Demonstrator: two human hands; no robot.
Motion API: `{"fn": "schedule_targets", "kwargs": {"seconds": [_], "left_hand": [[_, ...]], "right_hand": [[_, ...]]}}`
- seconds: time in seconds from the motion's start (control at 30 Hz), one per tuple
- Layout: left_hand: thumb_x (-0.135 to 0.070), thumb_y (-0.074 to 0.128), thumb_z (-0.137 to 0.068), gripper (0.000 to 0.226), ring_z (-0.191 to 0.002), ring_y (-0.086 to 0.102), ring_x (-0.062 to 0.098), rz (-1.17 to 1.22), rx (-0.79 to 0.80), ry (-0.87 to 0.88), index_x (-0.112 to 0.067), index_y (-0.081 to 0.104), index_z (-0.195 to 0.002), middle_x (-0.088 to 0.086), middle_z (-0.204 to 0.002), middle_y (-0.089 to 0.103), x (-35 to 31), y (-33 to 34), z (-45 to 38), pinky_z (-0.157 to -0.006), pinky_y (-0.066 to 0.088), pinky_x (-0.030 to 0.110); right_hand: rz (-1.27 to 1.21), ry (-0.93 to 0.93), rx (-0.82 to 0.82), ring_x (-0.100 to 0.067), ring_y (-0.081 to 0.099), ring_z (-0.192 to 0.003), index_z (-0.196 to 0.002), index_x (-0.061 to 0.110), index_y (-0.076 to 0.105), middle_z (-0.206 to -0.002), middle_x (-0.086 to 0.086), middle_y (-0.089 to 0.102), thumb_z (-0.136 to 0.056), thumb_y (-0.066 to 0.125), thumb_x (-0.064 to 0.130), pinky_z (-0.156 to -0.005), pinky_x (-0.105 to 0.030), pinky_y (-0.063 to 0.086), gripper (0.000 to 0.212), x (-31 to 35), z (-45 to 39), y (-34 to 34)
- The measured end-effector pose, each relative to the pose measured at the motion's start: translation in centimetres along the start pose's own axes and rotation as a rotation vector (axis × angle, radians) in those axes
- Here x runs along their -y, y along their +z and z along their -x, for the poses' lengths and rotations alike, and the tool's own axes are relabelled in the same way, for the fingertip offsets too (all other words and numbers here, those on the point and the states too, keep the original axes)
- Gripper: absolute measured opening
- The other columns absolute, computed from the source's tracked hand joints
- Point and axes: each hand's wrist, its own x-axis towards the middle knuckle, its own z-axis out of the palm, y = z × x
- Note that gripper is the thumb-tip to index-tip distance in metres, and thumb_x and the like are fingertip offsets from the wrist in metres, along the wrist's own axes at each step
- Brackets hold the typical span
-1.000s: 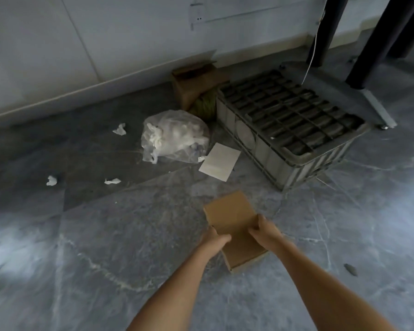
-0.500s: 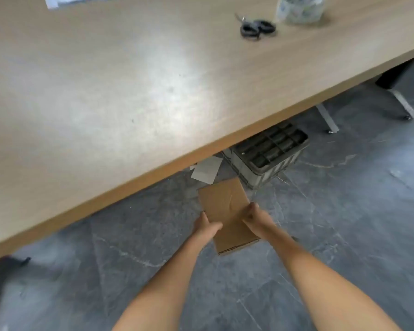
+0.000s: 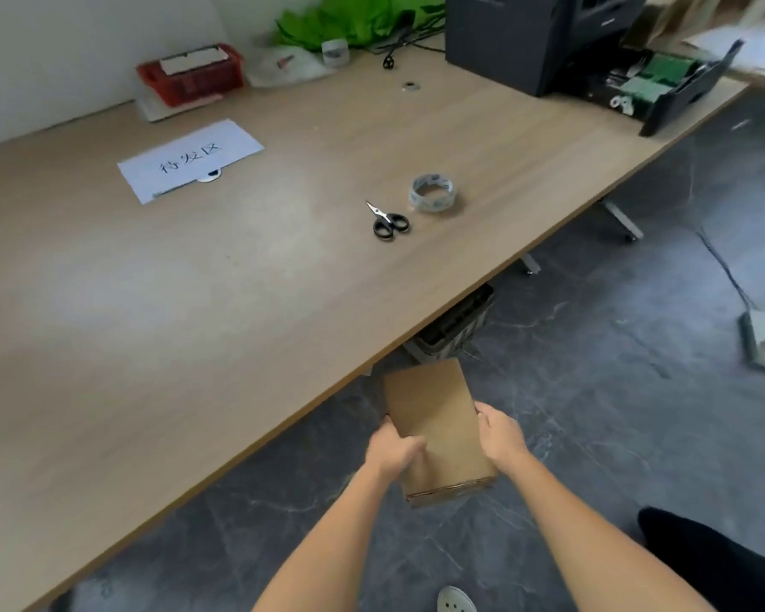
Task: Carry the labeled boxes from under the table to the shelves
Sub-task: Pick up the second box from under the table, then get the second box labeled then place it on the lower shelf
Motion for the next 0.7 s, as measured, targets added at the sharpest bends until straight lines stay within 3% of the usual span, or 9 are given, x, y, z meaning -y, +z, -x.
{"fn": "schedule_targets", "kwargs": {"seconds": [0.1, 0.23, 0.33, 0.4, 0.5, 0.57, 0.63, 0.7], "left_hand": [[-0.028, 0.061, -0.08, 0.079, -0.124, 0.049, 0.027, -0.07, 0.033, 0.039, -0.007, 0.023, -0.146, 0.01, -0.141, 0.046, -1.7, -0.7, 3.6, -0.091, 0.044, 0.028], [-0.032, 0.062, -0.079, 0.064, -0.106, 0.052, 0.021, -0.135, 0.053, 0.115, -0.013, 0.035, -0.134, 0.007, -0.132, 0.052, -2.8, -2.2, 7.9, -0.09, 0.047, 0.033], [-0.035, 0.061, -0.08, 0.062, -0.111, 0.053, 0.023, -0.191, 0.079, 0.166, -0.014, 0.035, -0.133, 0.007, -0.131, 0.052, -2.9, -3.4, 11.0, -0.091, 0.046, 0.034], [-0.036, 0.061, -0.082, 0.062, -0.116, 0.052, 0.025, -0.198, 0.114, 0.192, -0.015, 0.034, -0.134, 0.007, -0.132, 0.051, -2.6, -4.3, 12.9, -0.094, 0.046, 0.035], [-0.036, 0.062, -0.082, 0.063, -0.117, 0.051, 0.026, -0.201, 0.15, 0.227, -0.013, 0.034, -0.134, 0.008, -0.132, 0.05, -2.0, -5.5, 15.5, -0.098, 0.046, 0.038], [-0.037, 0.062, -0.082, 0.066, -0.117, 0.051, 0.026, -0.219, 0.174, 0.248, -0.012, 0.033, -0.135, 0.009, -0.133, 0.049, -1.6, -6.1, 17.1, -0.097, 0.046, 0.038], [-0.039, 0.064, -0.081, 0.07, -0.117, 0.05, 0.026, -0.242, 0.201, 0.267, -0.011, 0.031, -0.136, 0.009, -0.134, 0.047, -1.0, -6.2, 18.6, -0.095, 0.046, 0.037], [-0.041, 0.066, -0.079, 0.077, -0.118, 0.05, 0.027, -0.26, 0.211, 0.278, -0.01, 0.028, -0.138, 0.009, -0.135, 0.046, -0.4, -6.2, 20.2, -0.093, 0.045, 0.037]], "right_hand": [[-0.107, 0.021, -0.07, -0.03, 0.05, -0.125, -0.136, 0.018, 0.052, -0.138, -0.011, 0.055, -0.098, 0.03, 0.004, -0.099, -0.03, 0.041, 0.046, 0.1, 4.3, -2.1], [-0.334, 0.097, -0.158, -0.028, 0.047, -0.13, -0.135, 0.012, 0.053, -0.141, -0.011, 0.052, -0.096, 0.04, -0.001, -0.107, -0.032, 0.037, 0.043, 0.6, 10.0, -3.0], [-0.521, 0.139, -0.162, -0.028, 0.048, -0.129, -0.139, 0.012, 0.046, -0.144, -0.012, 0.047, -0.096, 0.042, -0.002, -0.106, -0.032, 0.038, 0.046, 0.8, 14.2, -2.8], [-0.645, 0.185, -0.157, -0.029, 0.045, -0.13, -0.145, 0.019, 0.036, -0.147, -0.015, 0.042, -0.096, 0.046, 0.005, -0.099, -0.032, 0.04, 0.052, 0.7, 17.1, -2.3], [-0.817, 0.31, -0.147, -0.029, 0.038, -0.136, -0.15, 0.033, 0.018, -0.154, -0.009, 0.031, -0.093, 0.055, 0.029, -0.099, -0.043, 0.042, 0.068, 0.9, 21.5, -1.5], [-0.94, 0.404, -0.101, -0.03, 0.04, -0.133, -0.151, 0.034, 0.009, -0.156, -0.008, 0.026, -0.088, 0.056, 0.045, -0.086, -0.045, 0.049, 0.079, 1.1, 23.8, -0.9], [-1.058, 0.433, -0.051, -0.03, 0.047, -0.117, -0.152, 0.025, 0.014, -0.15, -0.012, 0.036, -0.085, 0.055, 0.053, -0.065, -0.039, 0.049, 0.083, 1.1, 25.8, -0.5], [-1.065, 0.414, -0.031, -0.029, 0.051, -0.105, -0.145, 0.013, 0.033, -0.13, -0.013, 0.053, -0.083, 0.056, 0.055, -0.069, -0.039, 0.049, 0.078, 1.1, 28.0, 0.0]]}}
